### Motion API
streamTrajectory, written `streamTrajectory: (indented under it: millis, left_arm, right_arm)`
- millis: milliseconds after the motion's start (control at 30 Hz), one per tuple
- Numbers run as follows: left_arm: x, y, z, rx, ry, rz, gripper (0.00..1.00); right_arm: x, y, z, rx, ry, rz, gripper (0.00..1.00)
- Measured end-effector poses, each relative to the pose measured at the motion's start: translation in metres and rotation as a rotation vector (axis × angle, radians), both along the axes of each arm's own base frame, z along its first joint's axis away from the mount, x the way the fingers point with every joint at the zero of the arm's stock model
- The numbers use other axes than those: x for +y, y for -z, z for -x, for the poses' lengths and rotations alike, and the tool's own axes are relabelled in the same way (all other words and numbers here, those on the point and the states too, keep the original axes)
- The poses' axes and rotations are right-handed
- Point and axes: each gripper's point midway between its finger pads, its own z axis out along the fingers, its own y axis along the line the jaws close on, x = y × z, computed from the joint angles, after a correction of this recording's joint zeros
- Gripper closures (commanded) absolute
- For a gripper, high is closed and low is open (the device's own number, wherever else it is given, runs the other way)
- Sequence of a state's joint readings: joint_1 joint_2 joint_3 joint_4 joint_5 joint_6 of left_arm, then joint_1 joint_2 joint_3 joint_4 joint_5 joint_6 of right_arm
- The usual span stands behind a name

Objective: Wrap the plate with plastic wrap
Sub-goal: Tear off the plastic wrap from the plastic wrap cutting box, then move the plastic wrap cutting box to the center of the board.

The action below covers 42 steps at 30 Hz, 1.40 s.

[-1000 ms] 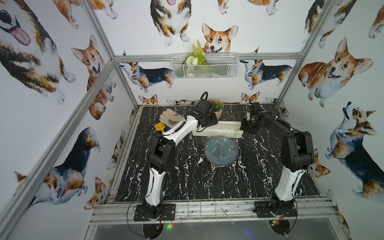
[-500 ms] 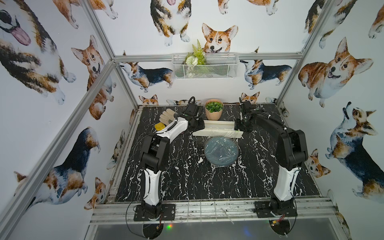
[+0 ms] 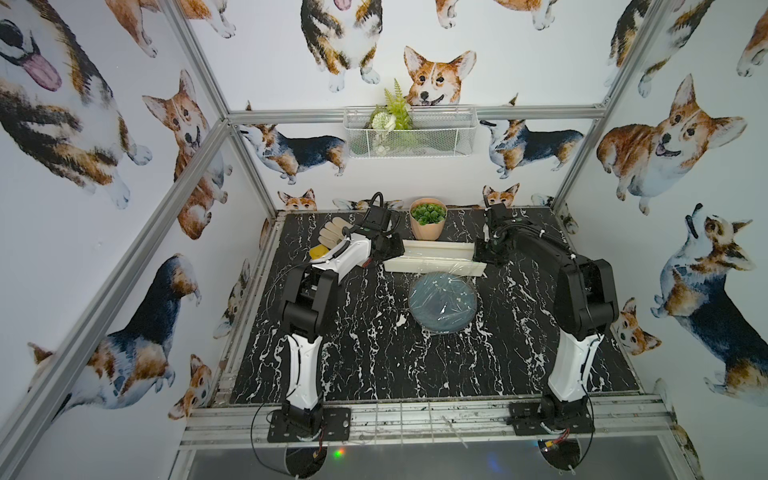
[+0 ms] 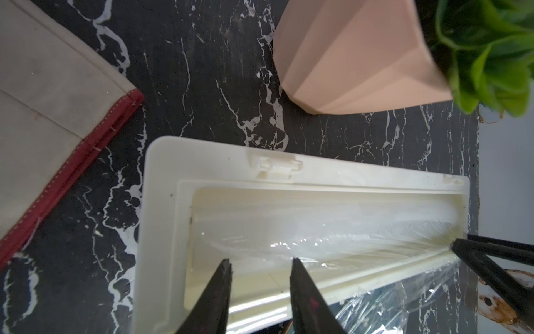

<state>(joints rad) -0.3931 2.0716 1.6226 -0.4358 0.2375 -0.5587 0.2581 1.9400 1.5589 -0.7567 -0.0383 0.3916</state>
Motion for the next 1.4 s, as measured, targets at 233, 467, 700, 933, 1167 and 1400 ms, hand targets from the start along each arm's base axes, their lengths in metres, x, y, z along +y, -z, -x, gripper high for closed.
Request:
streamTrajectory:
  millis: [233,467,700,933,1167,1400]
  left_arm:
    - [0.003,0.003,-0.003,0.009,0.000,0.031,0.64]
    - [0.006,-0.002,-0.003,-0.016,-0.008,0.035,0.63]
    - [0.021,-0.008,0.009,0.009,-0.037,0.003,0.60]
    - [0.031,-0.021,0.029,0.014,-0.044,-0.001,0.48]
    - [0.021,-0.028,0.047,0.012,0.008,0.100,0.47]
    - [-0.013,0.003,0.049,0.080,0.080,0.206,0.48]
  right_arm:
    - [-0.005,-0.005,0.000,-0.008,0.004,-0.082,0.84]
    - [-0.004,-0.009,-0.003,-0.025,0.010,-0.110,0.51]
    - [-0.009,-0.013,0.003,-0.016,0.028,-0.106,0.33]
    - [-0.009,-0.027,0.022,-0.028,0.065,-0.147,0.36]
    - [0.019,-0.010,0.052,0.023,0.060,-0.357,0.46]
    - [0.042,-0.006,0.021,0.004,0.032,-0.480,0.43]
